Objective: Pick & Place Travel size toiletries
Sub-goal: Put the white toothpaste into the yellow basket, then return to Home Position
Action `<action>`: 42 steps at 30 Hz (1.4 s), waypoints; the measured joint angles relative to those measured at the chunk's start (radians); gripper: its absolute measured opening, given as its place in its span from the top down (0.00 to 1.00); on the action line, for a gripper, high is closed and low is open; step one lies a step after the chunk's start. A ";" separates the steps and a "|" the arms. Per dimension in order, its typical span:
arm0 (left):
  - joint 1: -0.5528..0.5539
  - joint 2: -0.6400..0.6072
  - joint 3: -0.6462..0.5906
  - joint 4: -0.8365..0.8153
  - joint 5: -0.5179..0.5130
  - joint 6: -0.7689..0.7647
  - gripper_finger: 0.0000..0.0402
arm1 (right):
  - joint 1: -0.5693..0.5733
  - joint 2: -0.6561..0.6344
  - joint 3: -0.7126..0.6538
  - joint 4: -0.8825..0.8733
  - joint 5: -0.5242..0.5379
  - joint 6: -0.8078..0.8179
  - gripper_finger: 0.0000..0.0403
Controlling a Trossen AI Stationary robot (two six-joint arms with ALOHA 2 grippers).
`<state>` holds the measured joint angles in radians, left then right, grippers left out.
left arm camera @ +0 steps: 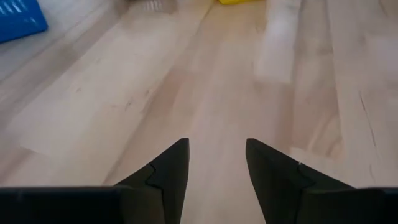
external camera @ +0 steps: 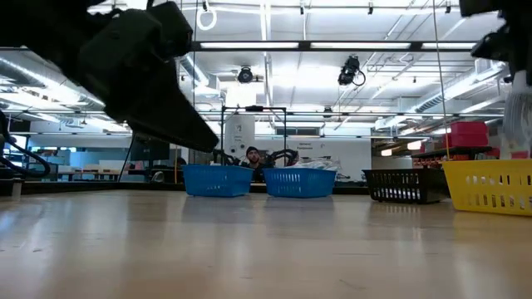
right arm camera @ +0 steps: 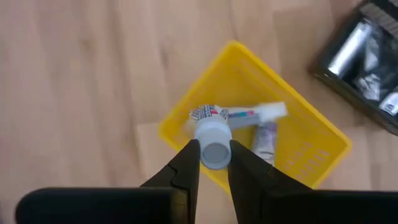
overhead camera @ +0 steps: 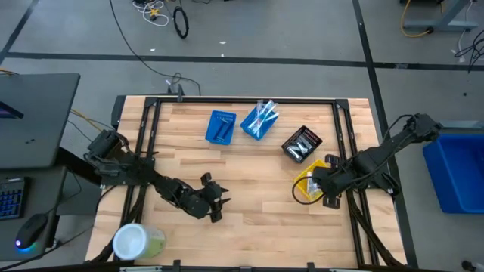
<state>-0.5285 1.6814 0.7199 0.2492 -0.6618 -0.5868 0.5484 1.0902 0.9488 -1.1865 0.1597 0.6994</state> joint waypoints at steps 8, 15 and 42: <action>0.042 0.000 0.000 0.075 0.009 0.076 0.58 | -0.011 0.001 -0.164 0.030 0.071 0.001 0.77; 0.058 0.000 0.000 0.127 -0.007 0.200 0.58 | -0.018 0.001 -0.136 0.051 0.068 0.042 0.70; 0.125 -1.111 -0.019 -0.419 0.004 0.567 0.58 | -0.027 -0.356 0.171 0.483 0.176 -0.820 0.76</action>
<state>-0.4037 0.5707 0.7010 -0.1698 -0.6579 -0.0199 0.5212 0.7343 1.1193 -0.7038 0.3357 -0.1207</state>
